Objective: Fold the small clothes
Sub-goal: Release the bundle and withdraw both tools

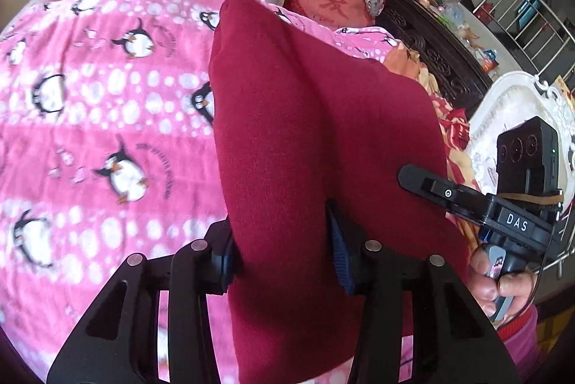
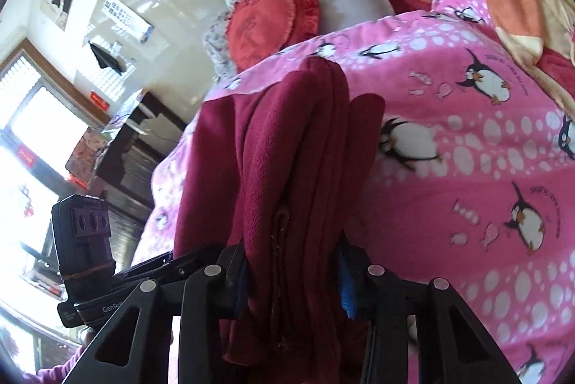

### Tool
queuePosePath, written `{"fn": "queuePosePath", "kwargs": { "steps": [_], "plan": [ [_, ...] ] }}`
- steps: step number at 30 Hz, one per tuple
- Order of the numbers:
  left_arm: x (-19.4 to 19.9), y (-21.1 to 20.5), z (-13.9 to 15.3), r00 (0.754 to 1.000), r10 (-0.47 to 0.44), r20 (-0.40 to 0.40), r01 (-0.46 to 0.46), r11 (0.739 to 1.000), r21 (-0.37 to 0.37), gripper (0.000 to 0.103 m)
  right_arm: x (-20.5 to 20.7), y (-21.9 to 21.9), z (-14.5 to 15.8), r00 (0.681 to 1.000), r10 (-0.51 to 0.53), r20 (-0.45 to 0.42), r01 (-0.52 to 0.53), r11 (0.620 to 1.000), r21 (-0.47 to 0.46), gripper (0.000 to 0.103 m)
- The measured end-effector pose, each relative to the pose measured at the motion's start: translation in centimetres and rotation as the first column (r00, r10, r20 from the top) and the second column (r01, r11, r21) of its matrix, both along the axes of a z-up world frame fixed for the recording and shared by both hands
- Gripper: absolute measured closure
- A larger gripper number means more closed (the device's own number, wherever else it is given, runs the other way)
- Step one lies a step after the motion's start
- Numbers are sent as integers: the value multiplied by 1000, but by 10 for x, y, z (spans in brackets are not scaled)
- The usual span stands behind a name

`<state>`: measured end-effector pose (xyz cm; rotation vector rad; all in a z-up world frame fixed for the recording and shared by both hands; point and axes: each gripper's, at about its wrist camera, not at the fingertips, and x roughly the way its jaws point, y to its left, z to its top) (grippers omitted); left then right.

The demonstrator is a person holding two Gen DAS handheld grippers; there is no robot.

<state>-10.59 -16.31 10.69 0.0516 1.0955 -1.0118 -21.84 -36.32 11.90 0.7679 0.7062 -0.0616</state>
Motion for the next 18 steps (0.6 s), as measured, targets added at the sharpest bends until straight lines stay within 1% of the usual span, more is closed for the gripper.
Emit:
{"fn": "queuePosePath", "kwargs": {
  "steps": [2, 4, 5, 7, 8, 9, 10, 11, 13, 14, 15, 17, 18],
  "plan": [
    [-3, 19, 5, 1000, -4, -13, 5, 1000, 21, 60, -7, 12, 1, 1000, 27, 5, -27, 998, 51, 66],
    [-8, 38, 1, 999, 1, -33, 1, 999, 50, 60, -9, 28, -5, 999, 53, 0, -53, 994, 91, 66],
    [-10, 45, -5, 999, 8, -38, -5, 997, 71, 60, -8, 36, -11, 997, 70, -14, -69, 994, 87, 66],
    [-16, 54, -22, 999, 19, -29, -15, 991, 130, 60, -4, 49, -26, 993, 82, -79, -78, 995, 60, 64],
    [-19, 56, -32, 1000, 28, -14, -25, 985, 172, 60, -1, 56, -37, 986, 71, -152, -68, 997, 22, 63],
    [-22, 58, -39, 999, 34, 4, -34, 981, 191, 58, 0, 60, -43, 978, 60, -200, -66, 998, -21, 62],
    [-26, 60, -40, 999, 40, 30, -45, 983, 181, 57, -1, 64, -43, 976, 54, -212, -69, 995, -66, 60],
    [-30, 62, -37, 997, 47, 61, -57, 984, 171, 56, -3, 68, -38, 977, 48, -206, -70, 992, -101, 59],
    [-36, 64, -32, 993, 47, 106, -66, 982, 178, 56, -8, 78, -19, 980, 29, -199, -69, 978, -198, 59],
    [-38, 64, -31, 992, 47, 117, -68, 981, 182, 54, -11, 84, -7, 981, 27, -193, -78, 962, -262, 59],
    [-38, 65, -30, 991, 51, 127, -75, 979, 188, 53, -12, 91, 1, 981, 34, -192, -91, 949, -301, 59],
    [-36, 60, -29, 987, 64, 146, -92, 976, 199, 52, -16, 106, 17, 984, 55, -172, -114, 928, -355, 59],
    [-37, 60, -28, 985, 73, 159, -104, 974, 199, 52, -18, 110, 22, 986, 65, -154, -117, 926, -359, 59]
  ]
}}
